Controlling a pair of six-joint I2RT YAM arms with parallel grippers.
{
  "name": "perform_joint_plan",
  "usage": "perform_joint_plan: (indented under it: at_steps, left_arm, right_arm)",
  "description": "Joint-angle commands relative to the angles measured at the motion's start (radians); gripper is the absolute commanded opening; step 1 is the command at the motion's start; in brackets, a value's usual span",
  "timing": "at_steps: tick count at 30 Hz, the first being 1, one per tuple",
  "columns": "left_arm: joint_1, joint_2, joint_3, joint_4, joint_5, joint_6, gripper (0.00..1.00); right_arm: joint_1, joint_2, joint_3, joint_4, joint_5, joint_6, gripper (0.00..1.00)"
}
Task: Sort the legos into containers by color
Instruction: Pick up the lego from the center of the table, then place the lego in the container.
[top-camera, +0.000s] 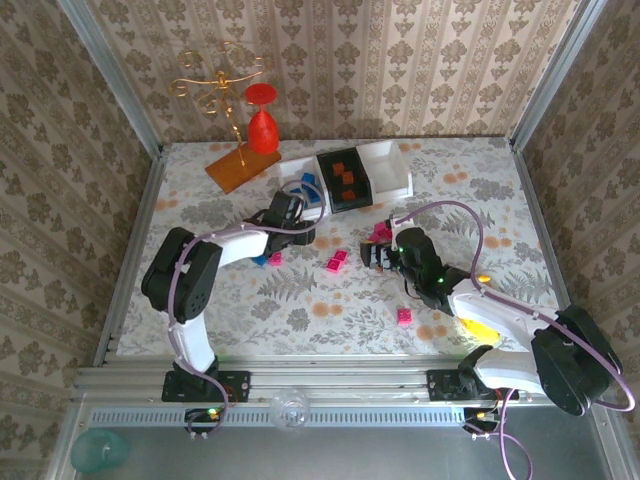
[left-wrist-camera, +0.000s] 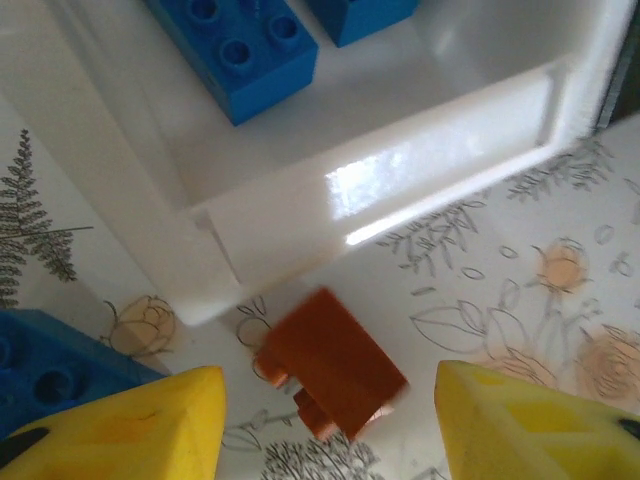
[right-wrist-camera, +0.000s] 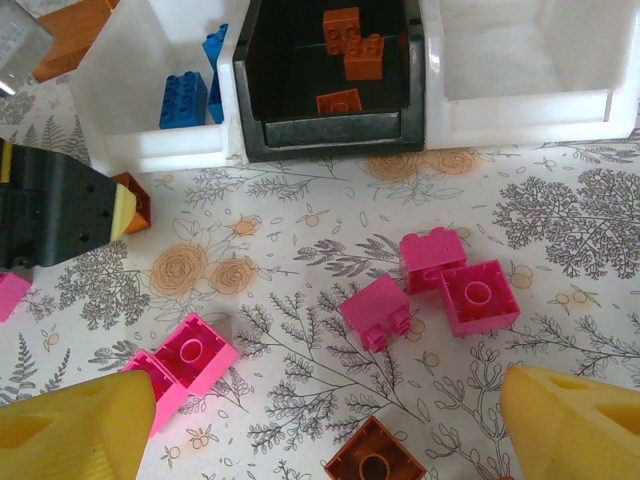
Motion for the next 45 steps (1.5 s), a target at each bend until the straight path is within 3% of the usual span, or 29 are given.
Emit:
perform_joint_plan:
  at_steps: [1,7,15,23,29,37,45]
  left_arm:
    - [0.009,0.032,0.030,-0.010,-0.042,-0.023,0.59]
    - [0.007,0.072,0.063,-0.014,-0.036,0.007,0.57]
    - [-0.003,0.085,0.069,-0.014,-0.020,0.021,0.40]
    - [-0.052,-0.021,0.046,0.019,-0.033,0.055,0.28]
    - [-0.089,-0.079,0.101,0.052,-0.034,0.079,0.26]
    - [-0.087,0.109,0.398,0.018,-0.020,0.139,0.26]
    - [-0.056,0.391,0.817,-0.140,-0.015,0.131,0.32]
  right_arm:
    - [0.007,-0.028,0.017,-0.010,0.024,-0.005,0.91]
    - [0.007,-0.015,0.023,-0.012,0.022,-0.002,0.91]
    - [0.007,0.011,0.031,-0.013,0.022,0.000,0.91]
    - [0.007,0.021,0.034,-0.014,0.025,0.001,0.91]
    - [0.007,0.004,0.028,-0.014,0.041,0.002,0.91]
    - [0.007,-0.027,0.016,-0.013,0.057,0.004,0.91]
    - [0.007,-0.036,0.011,-0.014,0.069,0.000,0.91]
